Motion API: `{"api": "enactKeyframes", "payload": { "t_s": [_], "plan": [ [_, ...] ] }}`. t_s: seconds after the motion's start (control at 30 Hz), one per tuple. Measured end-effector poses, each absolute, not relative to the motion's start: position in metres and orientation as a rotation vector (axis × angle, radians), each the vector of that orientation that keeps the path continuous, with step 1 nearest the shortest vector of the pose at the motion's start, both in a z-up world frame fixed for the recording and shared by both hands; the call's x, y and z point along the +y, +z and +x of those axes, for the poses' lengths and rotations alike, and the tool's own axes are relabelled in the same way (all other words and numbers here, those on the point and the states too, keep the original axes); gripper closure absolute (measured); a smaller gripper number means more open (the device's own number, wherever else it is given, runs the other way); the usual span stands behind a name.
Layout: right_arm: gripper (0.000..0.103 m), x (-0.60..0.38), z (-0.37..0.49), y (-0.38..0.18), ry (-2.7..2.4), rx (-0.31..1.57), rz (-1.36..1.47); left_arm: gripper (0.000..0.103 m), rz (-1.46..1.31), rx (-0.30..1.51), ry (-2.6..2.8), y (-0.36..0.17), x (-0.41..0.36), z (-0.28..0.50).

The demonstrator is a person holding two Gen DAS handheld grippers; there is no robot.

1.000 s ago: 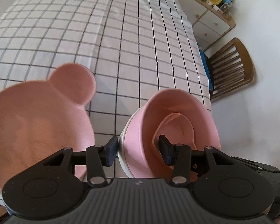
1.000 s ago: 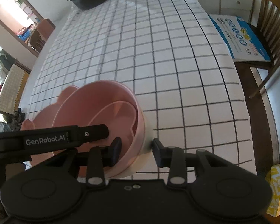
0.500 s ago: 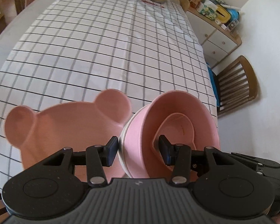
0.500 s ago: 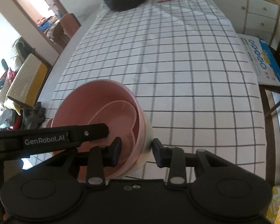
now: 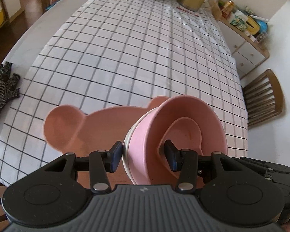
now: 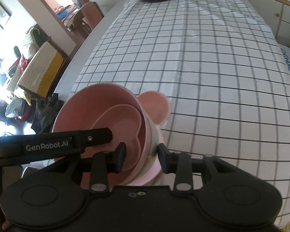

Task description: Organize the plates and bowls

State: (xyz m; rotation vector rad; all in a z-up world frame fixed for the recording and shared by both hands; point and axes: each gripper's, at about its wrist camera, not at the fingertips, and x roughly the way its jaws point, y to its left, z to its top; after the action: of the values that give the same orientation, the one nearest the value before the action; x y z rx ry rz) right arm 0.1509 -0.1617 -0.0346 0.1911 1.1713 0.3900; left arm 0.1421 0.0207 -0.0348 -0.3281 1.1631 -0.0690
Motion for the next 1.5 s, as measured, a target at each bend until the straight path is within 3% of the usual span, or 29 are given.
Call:
{"api": "enactKeyframes", "payload": {
  "t_s": [0.9, 1.5],
  "plan": [
    [0.071, -0.127, 0.152, -0.064, 0.396, 1.24, 0.09, 0.057, -0.315, 1.208, -0.056, -0.074, 0.043, 0.143],
    [0.065, -0.132, 0.149, -0.059, 0.388, 1.226, 0.113, 0.057, -0.283, 1.155, -0.09, -0.06, 0.04, 0.138]
  ]
}}
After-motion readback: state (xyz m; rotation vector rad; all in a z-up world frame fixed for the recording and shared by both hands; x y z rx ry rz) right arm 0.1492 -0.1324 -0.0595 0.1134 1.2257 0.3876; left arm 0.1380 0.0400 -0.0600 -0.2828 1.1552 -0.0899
